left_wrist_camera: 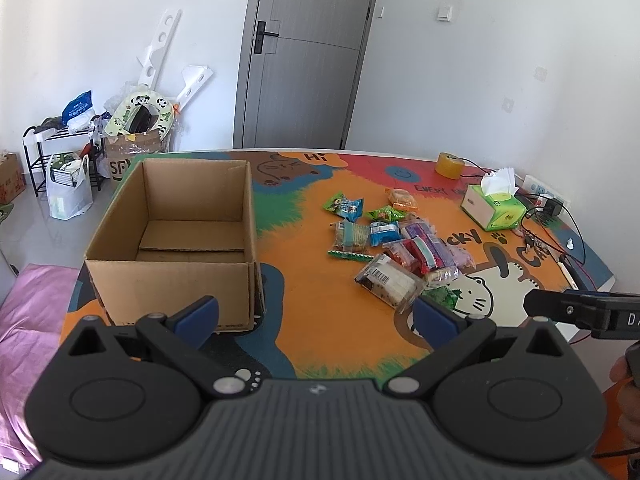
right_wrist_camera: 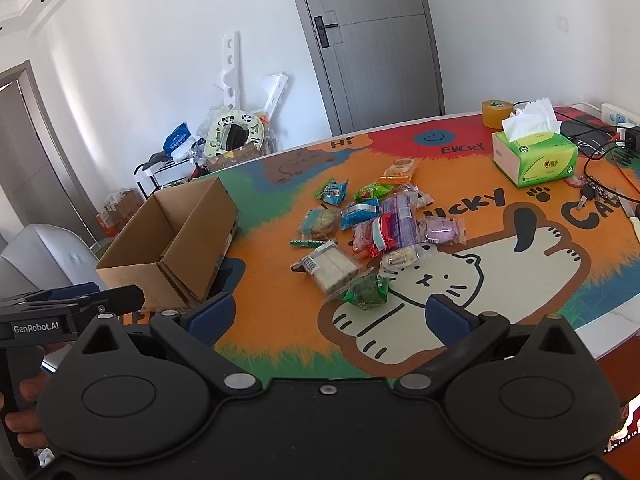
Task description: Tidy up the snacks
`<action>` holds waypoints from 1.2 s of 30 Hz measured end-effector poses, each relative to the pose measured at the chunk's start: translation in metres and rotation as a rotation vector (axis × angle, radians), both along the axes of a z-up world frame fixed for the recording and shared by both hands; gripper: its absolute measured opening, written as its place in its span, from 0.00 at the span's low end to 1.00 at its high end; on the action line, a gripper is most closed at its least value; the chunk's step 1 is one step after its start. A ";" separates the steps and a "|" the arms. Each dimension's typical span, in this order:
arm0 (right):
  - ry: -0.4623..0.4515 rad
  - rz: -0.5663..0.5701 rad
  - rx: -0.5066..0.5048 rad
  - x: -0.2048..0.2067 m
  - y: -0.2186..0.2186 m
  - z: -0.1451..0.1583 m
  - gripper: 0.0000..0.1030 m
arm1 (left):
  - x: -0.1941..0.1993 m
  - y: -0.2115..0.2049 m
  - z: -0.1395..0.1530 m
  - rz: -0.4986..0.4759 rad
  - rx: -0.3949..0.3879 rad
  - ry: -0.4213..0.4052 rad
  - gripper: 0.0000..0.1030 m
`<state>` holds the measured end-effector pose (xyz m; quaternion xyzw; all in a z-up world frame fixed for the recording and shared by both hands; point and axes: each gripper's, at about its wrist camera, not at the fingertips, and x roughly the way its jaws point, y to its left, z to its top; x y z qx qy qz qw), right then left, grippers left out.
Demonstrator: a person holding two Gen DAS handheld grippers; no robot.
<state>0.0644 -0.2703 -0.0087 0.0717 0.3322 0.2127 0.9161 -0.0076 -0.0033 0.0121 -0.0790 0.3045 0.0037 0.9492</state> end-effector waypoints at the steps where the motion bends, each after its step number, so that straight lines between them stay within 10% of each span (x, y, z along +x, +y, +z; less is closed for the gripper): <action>1: 0.000 0.001 0.000 0.000 0.000 0.000 1.00 | 0.000 0.001 0.000 0.000 -0.001 -0.001 1.00; 36: 0.005 -0.029 0.024 0.033 -0.019 -0.045 1.00 | 0.039 -0.011 -0.030 0.024 -0.057 0.034 1.00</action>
